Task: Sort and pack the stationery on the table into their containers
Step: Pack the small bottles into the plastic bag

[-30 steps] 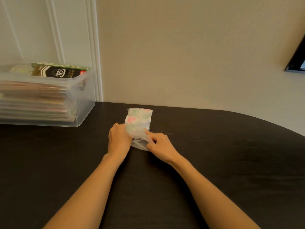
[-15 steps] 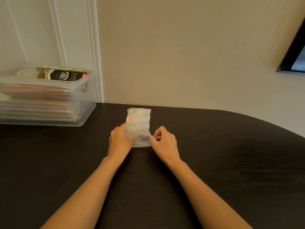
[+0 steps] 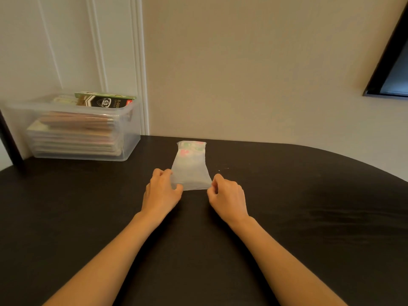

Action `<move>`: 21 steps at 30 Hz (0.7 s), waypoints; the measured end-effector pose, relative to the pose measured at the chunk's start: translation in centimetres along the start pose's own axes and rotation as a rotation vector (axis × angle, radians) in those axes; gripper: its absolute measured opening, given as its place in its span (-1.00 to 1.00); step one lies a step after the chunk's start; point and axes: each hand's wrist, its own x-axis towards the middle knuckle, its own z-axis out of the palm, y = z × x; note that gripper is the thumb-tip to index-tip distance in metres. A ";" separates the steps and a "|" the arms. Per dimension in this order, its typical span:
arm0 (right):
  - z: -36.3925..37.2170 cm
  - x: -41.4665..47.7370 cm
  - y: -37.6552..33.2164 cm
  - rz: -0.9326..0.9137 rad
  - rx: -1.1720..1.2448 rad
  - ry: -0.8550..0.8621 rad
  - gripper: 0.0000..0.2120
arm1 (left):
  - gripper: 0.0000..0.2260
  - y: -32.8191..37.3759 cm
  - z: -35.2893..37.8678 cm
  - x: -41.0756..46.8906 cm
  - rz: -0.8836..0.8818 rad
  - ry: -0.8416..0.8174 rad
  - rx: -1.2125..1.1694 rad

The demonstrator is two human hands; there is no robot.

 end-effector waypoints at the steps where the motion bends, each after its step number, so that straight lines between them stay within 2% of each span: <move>1: -0.1 -0.1 0.1 0.028 0.037 0.013 -0.94 | -0.64 0.2 0.1 -0.1 -0.012 -0.003 0.007; 2: -0.2 -0.2 0.1 0.059 0.085 0.013 -0.93 | -0.63 0.4 0.2 0.0 -0.022 0.000 0.014; 5: 0.1 0.0 0.0 0.159 0.219 -0.071 -0.56 | -0.68 0.7 0.9 0.6 -0.024 0.032 0.013; 7: 0.6 0.5 -0.2 0.197 0.226 -0.075 -0.42 | -0.74 0.6 1.3 1.1 -0.008 0.060 -0.023; 9: 1.2 1.1 -0.2 0.195 0.191 -0.062 -0.48 | -0.74 0.4 1.5 1.4 0.002 0.070 -0.051; 12: 1.3 1.8 0.1 0.196 0.226 -0.025 -0.71 | -0.69 -0.2 1.4 1.7 0.018 0.050 -0.069; 14: 1.2 1.9 0.5 0.190 0.254 -0.008 -0.79 | -0.70 -0.7 1.3 1.9 0.053 0.021 -0.061; 18: 0.4 1.3 1.4 0.103 0.197 -0.048 -0.81 | -0.77 -1.5 0.5 2.2 0.107 -0.080 0.004; 21: -0.5 0.7 1.8 0.066 0.123 -0.128 -0.85 | -0.79 -1.6 -0.5 2.5 0.059 -0.218 0.032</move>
